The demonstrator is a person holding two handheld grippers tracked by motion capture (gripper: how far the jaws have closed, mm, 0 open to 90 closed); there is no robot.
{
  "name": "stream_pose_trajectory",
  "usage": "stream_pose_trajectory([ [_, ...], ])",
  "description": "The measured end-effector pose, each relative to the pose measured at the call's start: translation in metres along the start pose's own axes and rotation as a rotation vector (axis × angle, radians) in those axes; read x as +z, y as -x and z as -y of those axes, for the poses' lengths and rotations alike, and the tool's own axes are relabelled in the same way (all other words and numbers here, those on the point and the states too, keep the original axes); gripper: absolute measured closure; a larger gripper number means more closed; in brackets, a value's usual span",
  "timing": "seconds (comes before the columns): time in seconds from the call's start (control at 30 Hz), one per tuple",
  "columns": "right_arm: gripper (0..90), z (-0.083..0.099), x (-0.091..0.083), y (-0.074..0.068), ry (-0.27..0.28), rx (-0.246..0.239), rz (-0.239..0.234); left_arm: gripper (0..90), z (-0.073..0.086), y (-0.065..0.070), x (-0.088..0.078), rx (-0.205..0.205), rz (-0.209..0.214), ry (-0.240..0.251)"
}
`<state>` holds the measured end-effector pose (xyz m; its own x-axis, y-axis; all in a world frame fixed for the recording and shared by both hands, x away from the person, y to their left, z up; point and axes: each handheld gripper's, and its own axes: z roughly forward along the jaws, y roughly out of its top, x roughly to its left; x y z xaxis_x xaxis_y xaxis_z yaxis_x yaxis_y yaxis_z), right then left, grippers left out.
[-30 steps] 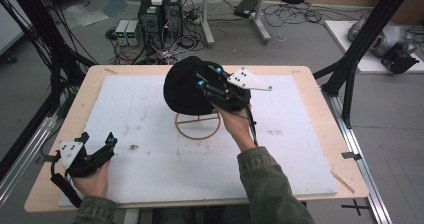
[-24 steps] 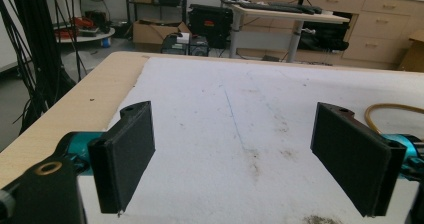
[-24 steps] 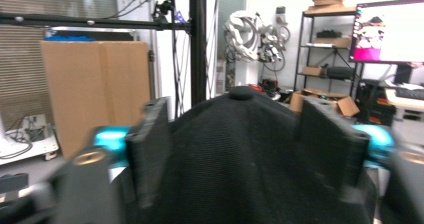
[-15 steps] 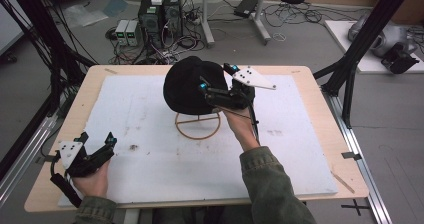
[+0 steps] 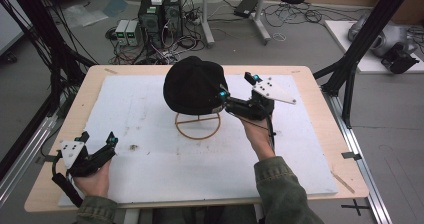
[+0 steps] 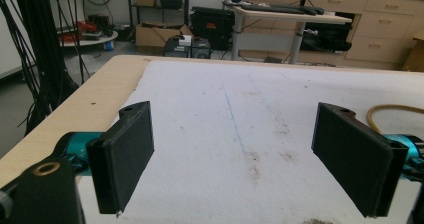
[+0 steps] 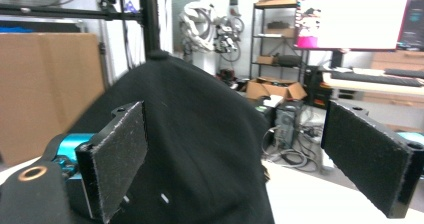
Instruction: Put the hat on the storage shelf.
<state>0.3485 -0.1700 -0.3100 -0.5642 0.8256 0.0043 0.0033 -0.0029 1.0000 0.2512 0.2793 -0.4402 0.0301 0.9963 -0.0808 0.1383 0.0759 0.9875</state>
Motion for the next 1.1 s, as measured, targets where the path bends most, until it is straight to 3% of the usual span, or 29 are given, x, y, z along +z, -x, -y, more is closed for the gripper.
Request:
stream_pose_trajectory([
  [0.37,11.0,0.010,-0.030,0.023,-0.004,0.025,0.064,17.3,0.000,0.002,0.001,0.008,0.005,-0.004],
  [1.1,11.0,0.040,-0.068,0.048,-0.009,0.060,0.138,18.8,0.000,0.003,0.004,0.016,0.007,0.002],
])
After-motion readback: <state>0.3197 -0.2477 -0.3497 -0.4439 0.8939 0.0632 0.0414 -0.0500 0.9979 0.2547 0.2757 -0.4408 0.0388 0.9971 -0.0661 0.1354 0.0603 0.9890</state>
